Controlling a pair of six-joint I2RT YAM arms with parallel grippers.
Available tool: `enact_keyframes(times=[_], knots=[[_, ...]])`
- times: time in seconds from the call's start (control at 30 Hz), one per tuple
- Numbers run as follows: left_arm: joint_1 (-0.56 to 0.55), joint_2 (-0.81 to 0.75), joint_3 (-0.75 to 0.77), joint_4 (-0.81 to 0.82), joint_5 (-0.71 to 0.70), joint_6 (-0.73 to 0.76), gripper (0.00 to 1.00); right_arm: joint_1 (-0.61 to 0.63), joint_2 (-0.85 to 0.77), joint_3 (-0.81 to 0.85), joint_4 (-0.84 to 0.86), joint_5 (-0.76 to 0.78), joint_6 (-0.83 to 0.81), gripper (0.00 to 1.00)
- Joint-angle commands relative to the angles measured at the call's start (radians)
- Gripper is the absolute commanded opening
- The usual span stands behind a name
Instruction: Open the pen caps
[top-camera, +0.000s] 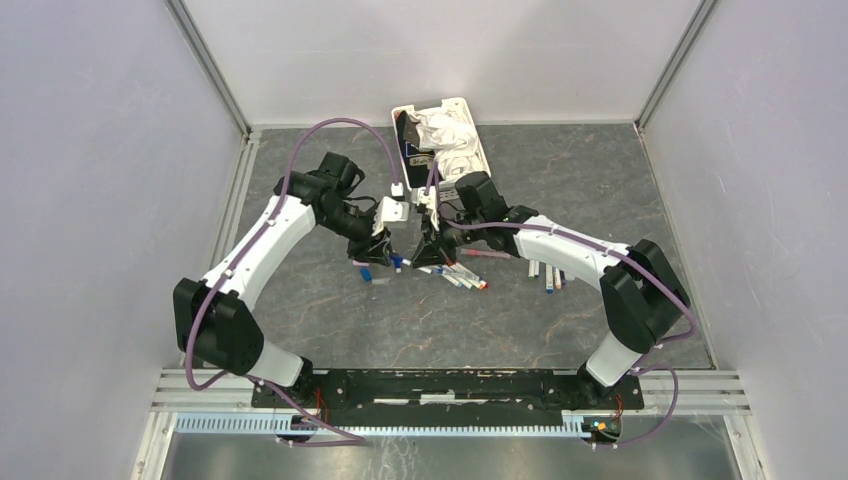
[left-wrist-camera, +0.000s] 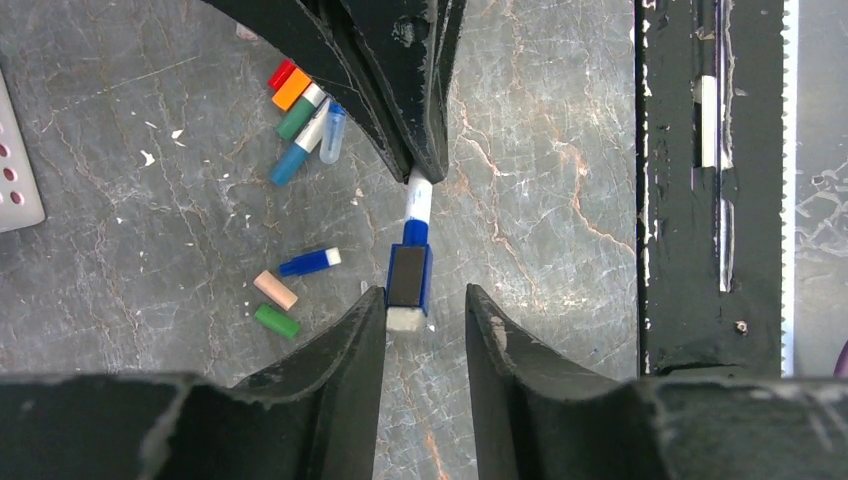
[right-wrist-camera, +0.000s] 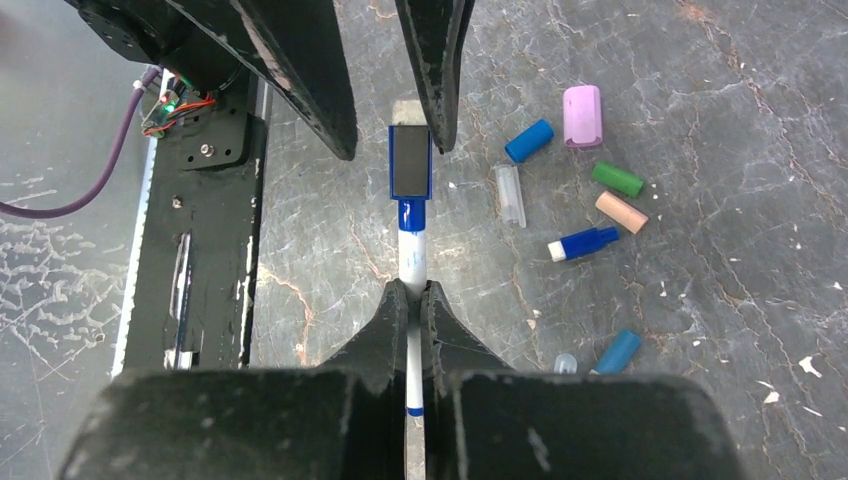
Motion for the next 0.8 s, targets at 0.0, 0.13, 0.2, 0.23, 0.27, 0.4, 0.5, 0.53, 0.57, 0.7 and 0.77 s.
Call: enact_keyframes(times=[0.0,0.13,0.2,0.23,0.27,0.4,0.5,0.53,0.57,0.7,0.77], knots=[[-0.021,0.008,0.006,-0.021,0.024,0.045,0.39,0.005,-0.017,0.041,0.033,-0.038,0.014,0.0],[-0.048,0.023,0.003,-0.022,0.006,0.041,0.36,0.005,-0.015,0.05,0.033,-0.055,0.018,0.0],[-0.058,0.025,-0.002,-0.022,0.002,0.04,0.36,0.005,-0.013,0.055,0.028,-0.059,0.016,0.0],[-0.06,0.025,-0.004,-0.021,-0.003,0.04,0.35,0.006,-0.012,0.058,0.022,-0.061,0.013,0.0],[-0.063,0.025,-0.003,-0.021,-0.005,0.039,0.34,0.004,-0.009,0.06,0.017,-0.063,0.01,0.0],[-0.068,0.023,-0.006,-0.022,-0.012,0.042,0.29,0.006,-0.008,0.059,0.016,-0.073,0.008,0.0],[-0.08,0.018,-0.002,-0.031,-0.015,0.049,0.12,0.004,-0.003,0.053,0.035,-0.081,0.023,0.0],[-0.082,0.018,0.0,-0.034,-0.016,0.052,0.04,0.003,-0.002,0.047,0.049,-0.088,0.035,0.0],[-0.084,0.015,0.003,-0.037,-0.014,0.05,0.02,0.003,-0.002,0.036,0.073,-0.097,0.052,0.02],[-0.092,-0.003,0.02,-0.057,-0.007,0.043,0.02,-0.004,-0.008,-0.036,0.248,-0.144,0.2,0.31],[-0.093,-0.021,0.029,-0.057,-0.006,0.038,0.02,-0.009,-0.009,-0.063,0.299,-0.156,0.257,0.4]])
